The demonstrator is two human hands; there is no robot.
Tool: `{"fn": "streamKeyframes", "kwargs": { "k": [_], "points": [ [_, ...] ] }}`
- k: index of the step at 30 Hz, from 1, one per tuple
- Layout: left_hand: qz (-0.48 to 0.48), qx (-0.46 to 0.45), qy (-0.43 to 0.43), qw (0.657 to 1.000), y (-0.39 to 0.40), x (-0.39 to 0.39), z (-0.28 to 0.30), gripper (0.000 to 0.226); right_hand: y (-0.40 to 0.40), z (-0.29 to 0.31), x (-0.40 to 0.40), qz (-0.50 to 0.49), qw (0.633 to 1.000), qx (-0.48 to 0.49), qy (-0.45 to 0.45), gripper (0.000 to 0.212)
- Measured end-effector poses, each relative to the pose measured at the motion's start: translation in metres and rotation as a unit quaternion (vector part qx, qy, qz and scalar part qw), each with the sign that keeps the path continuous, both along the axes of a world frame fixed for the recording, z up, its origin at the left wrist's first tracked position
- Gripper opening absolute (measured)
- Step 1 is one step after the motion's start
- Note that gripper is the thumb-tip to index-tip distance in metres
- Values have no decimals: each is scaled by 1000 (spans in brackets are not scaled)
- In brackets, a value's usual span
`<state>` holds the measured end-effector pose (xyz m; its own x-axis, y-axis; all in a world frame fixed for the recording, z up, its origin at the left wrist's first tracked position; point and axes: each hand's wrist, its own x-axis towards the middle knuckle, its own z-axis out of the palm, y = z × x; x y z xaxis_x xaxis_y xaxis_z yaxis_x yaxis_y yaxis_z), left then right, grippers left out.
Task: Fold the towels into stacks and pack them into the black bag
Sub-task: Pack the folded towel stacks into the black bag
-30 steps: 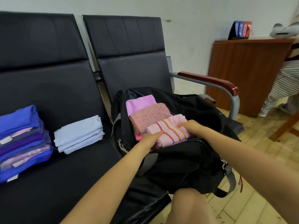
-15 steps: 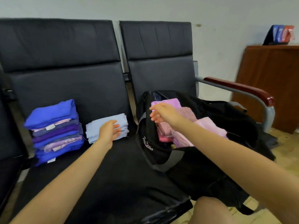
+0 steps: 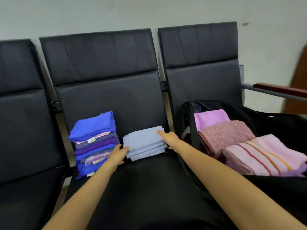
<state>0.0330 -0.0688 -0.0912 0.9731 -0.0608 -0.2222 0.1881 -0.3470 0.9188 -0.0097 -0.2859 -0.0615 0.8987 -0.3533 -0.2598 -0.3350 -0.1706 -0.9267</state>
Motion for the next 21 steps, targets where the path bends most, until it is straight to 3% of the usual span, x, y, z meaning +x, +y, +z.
{"fn": "streamKeyframes", "kwargs": {
  "k": [4, 8, 11, 15, 18, 19, 20, 21],
  "points": [
    [14, -103, 28, 994, -12, 20, -21, 53, -3, -21, 22, -5, 996, 86, 21, 76],
    [79, -217, 73, 970, -26, 34, -32, 61, -4, -26, 38, -3, 997, 70, 26, 69],
    [90, -221, 99, 966, -26, 42, -33, 69, -4, -30, 43, 16, 997, 61, 48, 58],
    [43, -193, 86, 976, -8, 27, -32, 61, -1, -31, 30, 69, 992, 73, 79, 40],
    [0, -242, 114, 963, 11, 0, -30, 46, 9, -30, 10, 103, 988, 81, 87, 38],
    [89, -235, 94, 963, 8, -5, -31, 39, 14, -31, 3, 111, 987, 83, 83, 43],
    [257, -177, 44, 949, 3, -11, -33, 30, 19, -31, -3, 115, 986, 88, 76, 51],
    [312, -126, -32, 941, 1, -17, -32, 23, 22, -30, -9, 118, 986, 98, 69, 60]
  ]
}}
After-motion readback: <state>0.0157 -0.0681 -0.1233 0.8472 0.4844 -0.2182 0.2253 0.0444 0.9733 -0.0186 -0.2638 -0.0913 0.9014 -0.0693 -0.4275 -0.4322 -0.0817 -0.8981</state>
